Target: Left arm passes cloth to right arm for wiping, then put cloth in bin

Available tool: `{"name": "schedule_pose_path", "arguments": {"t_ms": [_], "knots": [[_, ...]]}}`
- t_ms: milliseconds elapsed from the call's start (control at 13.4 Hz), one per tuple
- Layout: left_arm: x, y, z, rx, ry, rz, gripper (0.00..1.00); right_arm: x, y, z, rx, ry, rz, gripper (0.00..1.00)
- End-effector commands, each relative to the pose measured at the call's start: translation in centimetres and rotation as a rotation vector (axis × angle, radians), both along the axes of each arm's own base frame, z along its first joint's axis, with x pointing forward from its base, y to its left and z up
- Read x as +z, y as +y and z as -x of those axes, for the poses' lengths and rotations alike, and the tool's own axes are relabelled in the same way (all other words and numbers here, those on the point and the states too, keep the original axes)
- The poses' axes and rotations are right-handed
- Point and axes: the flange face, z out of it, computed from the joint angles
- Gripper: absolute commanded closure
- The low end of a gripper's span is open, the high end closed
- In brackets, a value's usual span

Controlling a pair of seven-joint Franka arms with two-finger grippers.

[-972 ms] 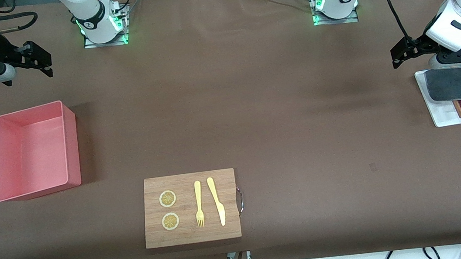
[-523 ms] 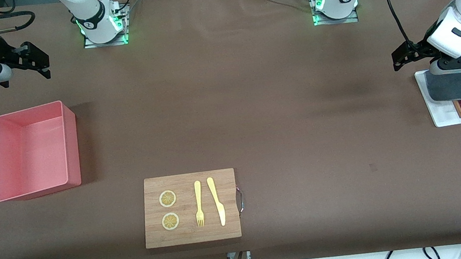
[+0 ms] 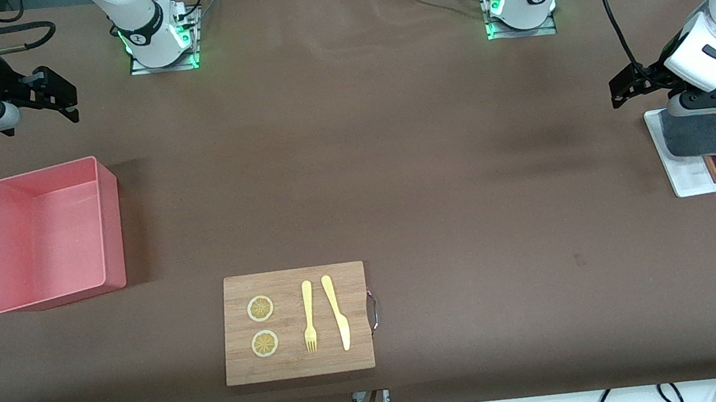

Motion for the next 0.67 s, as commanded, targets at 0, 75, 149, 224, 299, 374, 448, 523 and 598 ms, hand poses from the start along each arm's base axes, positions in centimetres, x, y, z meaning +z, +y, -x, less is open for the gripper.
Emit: {"name": "schedule_pose_path", "arguments": {"t_ms": [0,75,149,224,299,374,448,523,598], "knots": [[0.31,0.53,-0.27,-0.028,0.014,-0.018,0.0,0.67,-0.22,0.1,0.008,0.008,0.002,0.0],[0.31,0.95,-0.29,-0.02,0.015,-0.018,0.0,0.67,-0.22,0.1,0.008,0.007,0.002,0.0],[0.28,1.04,-0.24,-0.018,0.019,-0.018,0.0,0.67,-0.3,0.09,0.008,0.008,0.002,0.0],[0.15,1.05,-0.05,-0.021,0.036,-0.019,0.0,0.74,-0.32,0.15,0.008,0.008,0.002,0.0],[-0.12,1.07,0.11,-0.026,0.055,-0.019,0.0,0.74,-0.32,0.15,0.008,0.008,0.002,0.0],[-0.23,1.07,0.12,-0.029,0.059,-0.019,0.0,0.9,-0.32,0.19,0.008,0.003,0.001,0.0],[-0.42,1.09,-0.05,-0.03,0.062,-0.02,0.0,0.83,-0.31,0.14,0.008,0.005,0.001,0.0],[-0.42,0.99,-0.04,-0.031,0.062,-0.019,0.0,0.75,-0.23,0.15,0.011,0.006,0.002,0.0],[-0.5,0.91,-0.01,-0.036,0.066,-0.018,0.0,0.75,-0.23,0.15,0.011,0.006,0.002,0.0]]}}
